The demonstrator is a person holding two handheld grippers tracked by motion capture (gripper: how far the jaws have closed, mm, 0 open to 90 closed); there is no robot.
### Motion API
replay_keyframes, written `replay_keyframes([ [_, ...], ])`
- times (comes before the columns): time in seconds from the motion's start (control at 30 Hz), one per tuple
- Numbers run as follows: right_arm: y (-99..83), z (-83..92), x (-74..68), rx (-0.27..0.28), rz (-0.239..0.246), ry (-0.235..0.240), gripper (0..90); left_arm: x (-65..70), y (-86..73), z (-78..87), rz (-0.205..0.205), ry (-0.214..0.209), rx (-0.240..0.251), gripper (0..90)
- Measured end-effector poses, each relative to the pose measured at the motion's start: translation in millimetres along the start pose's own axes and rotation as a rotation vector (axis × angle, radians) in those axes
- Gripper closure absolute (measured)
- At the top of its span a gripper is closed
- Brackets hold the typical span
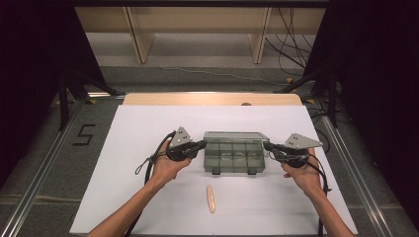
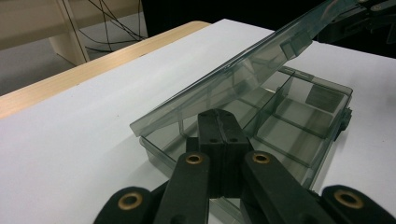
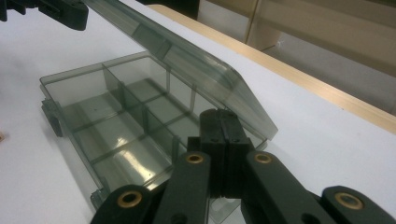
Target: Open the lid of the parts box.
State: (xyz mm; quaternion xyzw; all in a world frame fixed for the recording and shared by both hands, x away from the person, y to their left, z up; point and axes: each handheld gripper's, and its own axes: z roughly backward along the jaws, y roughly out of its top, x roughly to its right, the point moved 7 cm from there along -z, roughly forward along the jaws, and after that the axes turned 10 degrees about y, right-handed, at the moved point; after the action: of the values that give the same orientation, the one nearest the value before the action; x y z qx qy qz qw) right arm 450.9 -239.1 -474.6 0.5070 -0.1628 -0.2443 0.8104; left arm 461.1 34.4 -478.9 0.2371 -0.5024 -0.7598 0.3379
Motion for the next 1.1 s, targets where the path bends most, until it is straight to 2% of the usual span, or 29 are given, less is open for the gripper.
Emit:
replay_keyframes([
  [0.07, 0.3, 1.7, 1.3, 0.000, 0.003, -0.012, 90.0, -0.9, -0.2, -0.2, -0.007, 0.002, 0.000, 89.8],
  [0.3, -5.3, 3.2, -0.8, -0.022, 0.001, 0.000, 86.5, -2.0, -1.2, -0.9, -0.005, 0.006, -0.004, 89.8],
  [0.33, -5.8, 3.8, 0.0, -0.021, -0.003, 0.003, 83.4, -2.1, -1.1, -0.9, -0.007, 0.006, -0.003, 89.8],
  [0.37, -7.6, 4.3, -1.0, -0.024, -0.035, 0.025, 77.5, -1.9, -1.1, -0.9, -0.006, 0.005, -0.003, 89.8],
  [0.4, -9.3, 4.9, 0.2, -0.024, -0.053, 0.023, 72.1, -1.9, -1.2, -0.9, -0.006, 0.006, -0.003, 89.8],
  [0.47, -13.1, 6.2, 3.1, -0.035, -0.078, -0.002, 58.2, -2.1, -1.2, -1.1, -0.007, 0.006, -0.003, 89.8],
  [0.5, -13.7, 7.4, 5.5, -0.040, -0.071, -0.013, 53.9, -2.1, -1.4, -1.1, -0.007, 0.007, -0.004, 89.8],
  [0.53, -14.4, 8.6, 8.2, -0.040, -0.090, -0.032, 47.7, -2.1, -1.5, -1.2, -0.007, 0.008, -0.005, 89.9],
  [0.6, -14.4, 8.8, 12.8, -0.032, -0.114, -0.048, 39.1, -2.1, -1.5, -1.2, -0.009, 0.009, -0.005, 89.8],
  [0.7, -14.4, 6.9, 16.2, -0.034, -0.114, -0.061, 29.3, -2.1, -1.6, -1.2, -0.009, 0.009, -0.006, 89.8],
  [0.73, -13.9, 5.8, 17.0, -0.044, -0.109, -0.053, 28.3, -2.3, -1.8, -1.2, -0.009, 0.009, -0.009, 89.8],
  [0.8, -11.8, 3.8, 19.4, -0.046, -0.084, -0.068, 28.8, -2.8, -2.1, -1.3, -0.012, 0.012, -0.011, 89.8],
  [0.97, -7.0, -3.9, 22.5, -0.057, -0.039, -0.062, 35.4, -3.4, -1.9, -1.6, -0.009, 0.013, -0.009, 89.8],
  [1.1, -0.2, -8.3, 24.0, -0.048, -0.022, -0.060, 41.8, -4.1, -1.9, -1.5, -0.001, 0.013, -0.008, 89.8],
])
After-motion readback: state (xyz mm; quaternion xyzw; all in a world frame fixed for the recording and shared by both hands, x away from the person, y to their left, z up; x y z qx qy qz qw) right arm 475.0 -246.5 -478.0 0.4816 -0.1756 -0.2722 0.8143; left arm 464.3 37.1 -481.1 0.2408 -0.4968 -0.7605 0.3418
